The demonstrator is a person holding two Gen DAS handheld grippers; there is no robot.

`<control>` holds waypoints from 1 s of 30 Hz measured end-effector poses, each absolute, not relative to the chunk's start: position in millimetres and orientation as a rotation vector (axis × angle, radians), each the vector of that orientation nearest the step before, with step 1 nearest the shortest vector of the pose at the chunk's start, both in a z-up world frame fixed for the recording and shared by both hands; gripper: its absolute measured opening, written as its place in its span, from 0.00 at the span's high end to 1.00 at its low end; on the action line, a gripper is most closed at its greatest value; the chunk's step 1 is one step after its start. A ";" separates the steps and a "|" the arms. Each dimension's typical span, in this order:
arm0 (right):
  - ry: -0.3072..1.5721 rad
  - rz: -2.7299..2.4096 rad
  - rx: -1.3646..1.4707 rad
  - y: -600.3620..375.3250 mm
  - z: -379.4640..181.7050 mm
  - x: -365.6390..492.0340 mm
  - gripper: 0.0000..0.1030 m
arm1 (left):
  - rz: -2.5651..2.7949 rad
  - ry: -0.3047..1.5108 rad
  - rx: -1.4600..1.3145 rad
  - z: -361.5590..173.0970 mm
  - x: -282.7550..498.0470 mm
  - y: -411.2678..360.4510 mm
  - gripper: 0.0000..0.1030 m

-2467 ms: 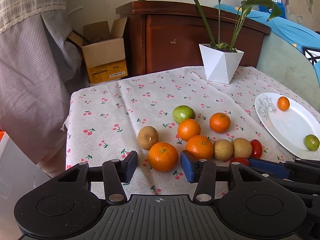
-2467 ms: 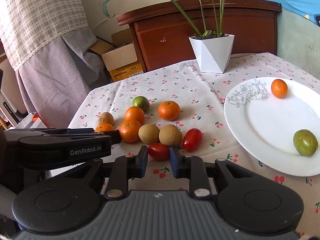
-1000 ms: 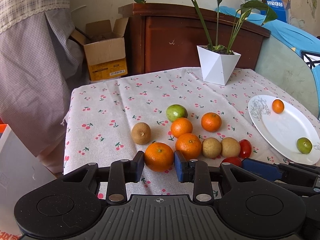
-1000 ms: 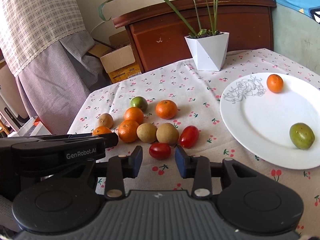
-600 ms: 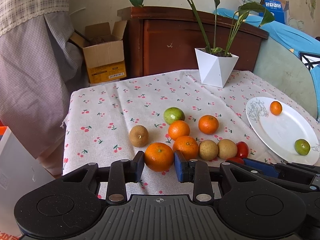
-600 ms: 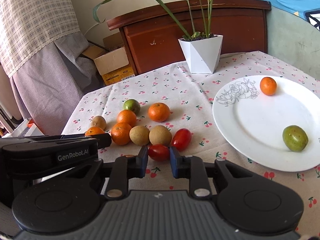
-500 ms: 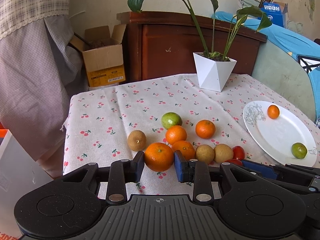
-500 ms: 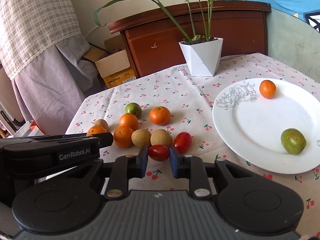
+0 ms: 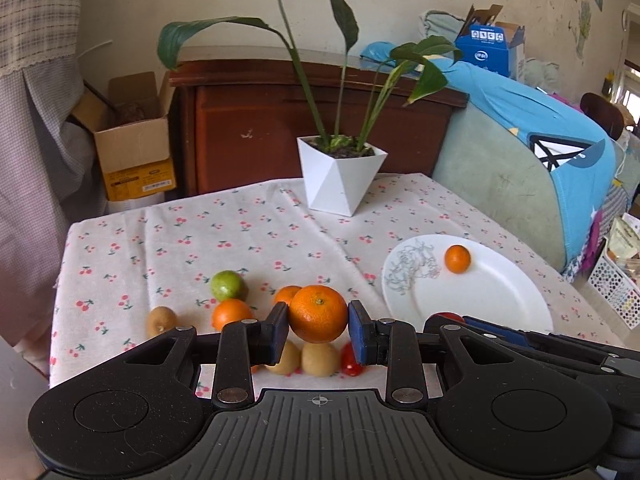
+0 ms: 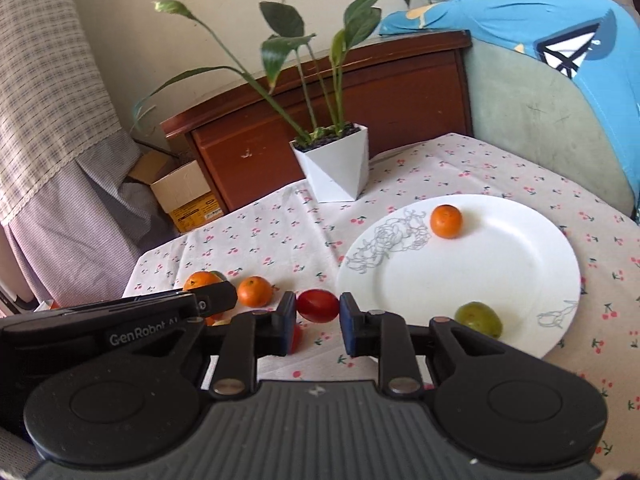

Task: Organize fruits
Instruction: 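Carry the orange and tomato onto the white plate and open both grippers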

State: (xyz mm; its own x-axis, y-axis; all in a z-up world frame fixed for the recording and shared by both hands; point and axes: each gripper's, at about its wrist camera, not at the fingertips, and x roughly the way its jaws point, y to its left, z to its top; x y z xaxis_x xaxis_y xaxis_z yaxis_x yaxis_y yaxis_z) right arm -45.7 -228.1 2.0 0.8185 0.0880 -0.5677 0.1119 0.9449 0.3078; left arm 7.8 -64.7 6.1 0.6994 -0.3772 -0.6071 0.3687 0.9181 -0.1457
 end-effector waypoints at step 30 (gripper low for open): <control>0.779 -0.182 0.651 -343.4 -13.2 -23.1 0.74 | -0.682 0.845 0.102 -14.1 40.6 -164.9 0.70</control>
State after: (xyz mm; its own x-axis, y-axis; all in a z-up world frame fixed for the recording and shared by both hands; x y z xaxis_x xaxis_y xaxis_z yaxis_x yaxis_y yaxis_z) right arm -23.1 -343.4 -13.2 0.7071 0.0811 -0.7024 0.3832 0.7909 0.4771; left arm 40.6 -164.9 -14.1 0.4667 -0.5156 -0.7185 0.5935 0.7850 -0.1778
